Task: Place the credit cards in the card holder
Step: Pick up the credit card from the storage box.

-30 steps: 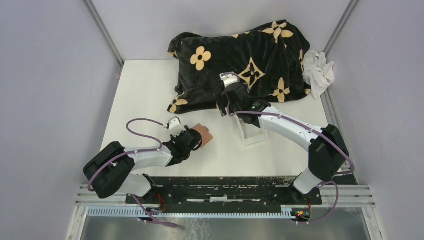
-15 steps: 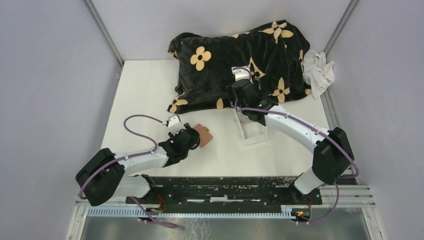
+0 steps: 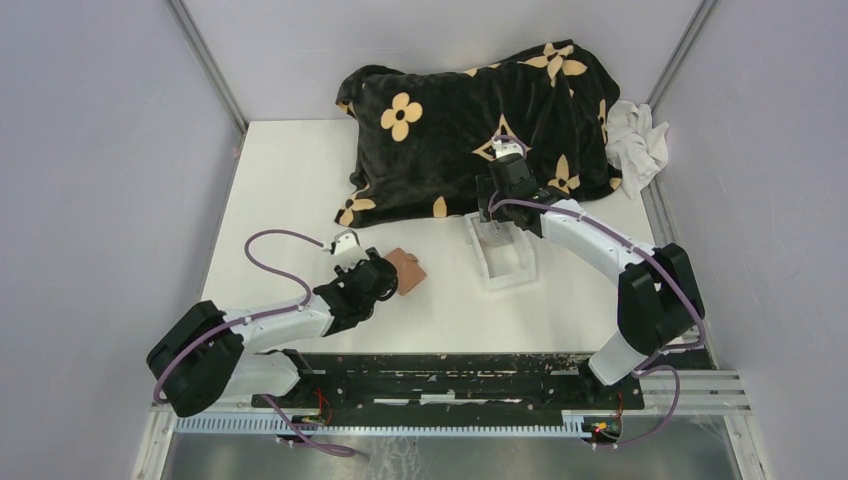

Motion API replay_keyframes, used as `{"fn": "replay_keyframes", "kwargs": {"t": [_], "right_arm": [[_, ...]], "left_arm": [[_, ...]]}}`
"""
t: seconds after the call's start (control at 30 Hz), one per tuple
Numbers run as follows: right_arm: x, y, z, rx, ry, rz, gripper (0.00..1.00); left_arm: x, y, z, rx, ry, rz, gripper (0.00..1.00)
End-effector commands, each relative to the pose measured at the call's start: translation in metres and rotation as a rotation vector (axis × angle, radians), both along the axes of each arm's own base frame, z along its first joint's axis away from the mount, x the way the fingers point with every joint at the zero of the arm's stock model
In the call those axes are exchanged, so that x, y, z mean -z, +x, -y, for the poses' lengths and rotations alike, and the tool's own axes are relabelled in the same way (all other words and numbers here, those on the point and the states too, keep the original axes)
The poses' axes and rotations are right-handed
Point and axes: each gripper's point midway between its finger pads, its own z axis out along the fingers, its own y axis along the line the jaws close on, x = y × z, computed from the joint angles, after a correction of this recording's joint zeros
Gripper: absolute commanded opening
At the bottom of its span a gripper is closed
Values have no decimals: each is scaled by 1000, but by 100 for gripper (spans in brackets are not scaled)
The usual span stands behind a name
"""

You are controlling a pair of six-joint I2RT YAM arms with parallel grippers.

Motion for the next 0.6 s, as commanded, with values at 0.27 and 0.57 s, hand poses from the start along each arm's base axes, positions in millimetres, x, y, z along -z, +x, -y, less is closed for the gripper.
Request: {"fn": "replay_keyframes", "kwargs": {"t": [0.27,0.57], "right_arm": [[35,-2,-20,-44,217,-140,71],[48,-3,-24,-23,340,-189,65]], "left_arm": [[-3,4,-6,-7,32,29,59],[-1,6,-4,-3,34,28,59]]}}
